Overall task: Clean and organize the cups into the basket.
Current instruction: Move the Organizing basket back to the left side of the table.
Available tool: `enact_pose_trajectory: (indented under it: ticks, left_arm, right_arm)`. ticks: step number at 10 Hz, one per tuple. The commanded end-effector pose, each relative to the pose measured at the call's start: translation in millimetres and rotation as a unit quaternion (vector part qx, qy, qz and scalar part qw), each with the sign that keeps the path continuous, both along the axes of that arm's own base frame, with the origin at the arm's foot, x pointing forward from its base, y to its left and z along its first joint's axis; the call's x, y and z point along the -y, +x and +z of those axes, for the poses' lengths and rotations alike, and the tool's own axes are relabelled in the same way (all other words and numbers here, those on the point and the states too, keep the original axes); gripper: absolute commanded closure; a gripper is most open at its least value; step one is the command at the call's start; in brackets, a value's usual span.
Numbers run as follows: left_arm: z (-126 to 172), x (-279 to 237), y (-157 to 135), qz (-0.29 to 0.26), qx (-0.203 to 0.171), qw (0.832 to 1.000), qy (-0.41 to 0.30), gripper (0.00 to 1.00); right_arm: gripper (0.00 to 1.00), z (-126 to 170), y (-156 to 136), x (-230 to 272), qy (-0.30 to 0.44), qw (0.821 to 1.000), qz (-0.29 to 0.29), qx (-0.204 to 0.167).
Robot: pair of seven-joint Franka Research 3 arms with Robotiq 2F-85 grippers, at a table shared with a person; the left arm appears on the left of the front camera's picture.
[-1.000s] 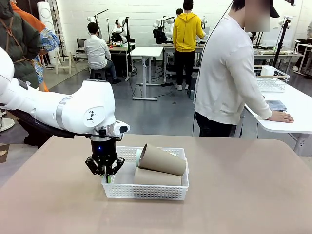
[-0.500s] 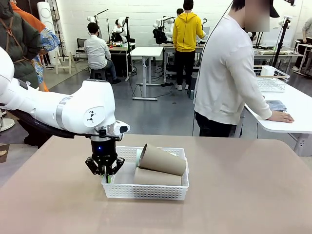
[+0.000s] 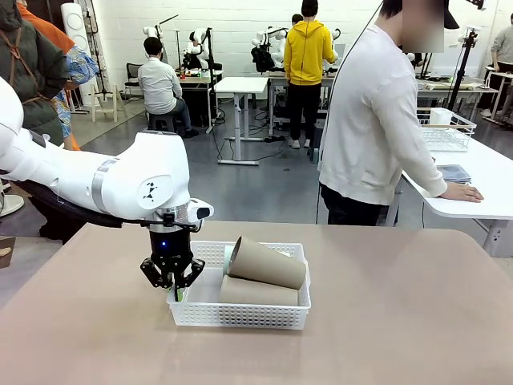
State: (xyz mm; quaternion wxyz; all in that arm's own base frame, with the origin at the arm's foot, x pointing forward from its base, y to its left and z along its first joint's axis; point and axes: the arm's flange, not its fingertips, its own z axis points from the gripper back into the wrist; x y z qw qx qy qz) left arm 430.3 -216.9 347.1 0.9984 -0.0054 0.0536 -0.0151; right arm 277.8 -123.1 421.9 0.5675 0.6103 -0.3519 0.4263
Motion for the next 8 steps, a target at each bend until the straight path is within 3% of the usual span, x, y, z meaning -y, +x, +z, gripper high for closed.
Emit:
enact_pose_trajectory:
  ticks: [1,2,4,5,8]
  left_arm:
    - [1.8,1.2,-0.7,-0.002,0.003,1.0,0.0,1.0]
    - [1.8,1.2,-0.7,-0.002,0.003,1.0,0.0,1.0]
    - [1.8,1.2,-0.7,-0.002,0.003,1.0,0.0,1.0]
    - [1.8,1.2,-0.7,-0.002,0.003,1.0,0.0,1.0]
    - [1.8,1.2,-0.7,-0.002,0.003,1.0,0.0,1.0]
  right_arm:
    - [0.0,2.0,9.4,19.4,-0.029,0.987,-0.103,-0.119]
    - [0.0,-5.3,4.7,26.5,-0.045,0.969,-0.133,-0.203]
    - [0.0,-12.1,-10.9,41.7,-0.05,0.933,-0.151,-0.324]
    - [0.0,-13.2,-19.1,51.3,-0.04,0.922,-0.145,-0.358]
    - [0.0,-33.2,-45.9,95.2,0.025,0.922,-0.131,-0.363]
